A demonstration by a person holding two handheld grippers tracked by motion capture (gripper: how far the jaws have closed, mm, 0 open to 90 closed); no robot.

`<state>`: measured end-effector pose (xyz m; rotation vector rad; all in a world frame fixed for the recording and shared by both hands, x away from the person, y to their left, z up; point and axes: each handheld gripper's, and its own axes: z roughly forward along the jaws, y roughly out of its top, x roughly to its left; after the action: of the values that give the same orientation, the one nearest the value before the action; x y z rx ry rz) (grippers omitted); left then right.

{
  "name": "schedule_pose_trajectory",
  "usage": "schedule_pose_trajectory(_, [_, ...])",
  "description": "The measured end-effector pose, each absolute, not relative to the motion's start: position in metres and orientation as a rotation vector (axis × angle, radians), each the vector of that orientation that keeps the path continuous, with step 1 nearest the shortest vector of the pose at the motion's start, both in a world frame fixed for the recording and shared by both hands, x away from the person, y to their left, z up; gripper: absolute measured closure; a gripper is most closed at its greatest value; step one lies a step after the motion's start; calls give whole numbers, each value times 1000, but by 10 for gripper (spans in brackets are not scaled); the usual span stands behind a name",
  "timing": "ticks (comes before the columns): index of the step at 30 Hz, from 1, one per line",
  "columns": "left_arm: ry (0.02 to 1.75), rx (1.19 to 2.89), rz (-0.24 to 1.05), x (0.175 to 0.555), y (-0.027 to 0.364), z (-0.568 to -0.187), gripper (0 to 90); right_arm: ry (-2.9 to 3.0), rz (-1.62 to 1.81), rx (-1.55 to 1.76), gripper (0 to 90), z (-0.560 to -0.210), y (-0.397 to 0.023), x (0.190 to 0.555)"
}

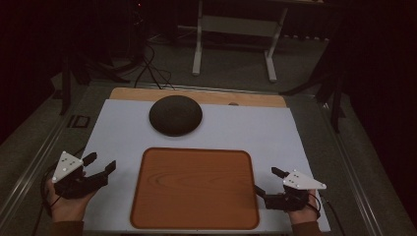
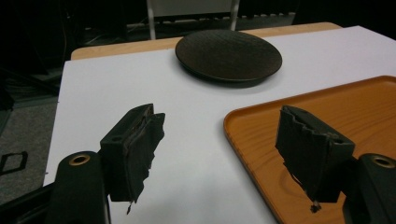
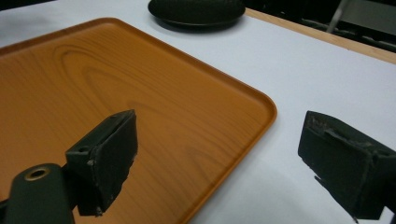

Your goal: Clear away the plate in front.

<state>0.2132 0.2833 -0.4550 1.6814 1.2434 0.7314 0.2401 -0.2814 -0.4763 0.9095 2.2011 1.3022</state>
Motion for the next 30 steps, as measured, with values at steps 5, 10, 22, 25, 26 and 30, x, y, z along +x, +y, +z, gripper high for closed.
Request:
schedule_pose_trajectory(5, [1243,1687,731,214,281,-456,319,2210,1288,887,117,-477,-279,240])
schedule_pose_trajectory(10, [1258,1690,729,215,280,-457,335,2215,1288,873,117,-476,-277,240])
schedule_pose_trajectory(22, [1288,1670,685,223,278,-461,337,2208,1299,858,117,-475,-276,239])
schedule_pose_trajectory(25, [1274,1691,691,225,273,-460,339,2207,1306,854,117,-475,-276,239])
schedule_pose_trajectory(26, [1271,1690,693,226,272,-459,340,2207,1307,851,117,-475,-276,238])
schedule_pose_trajectory(30, [1256,1697,702,232,267,-456,347,2207,1309,851,117,-475,-276,239])
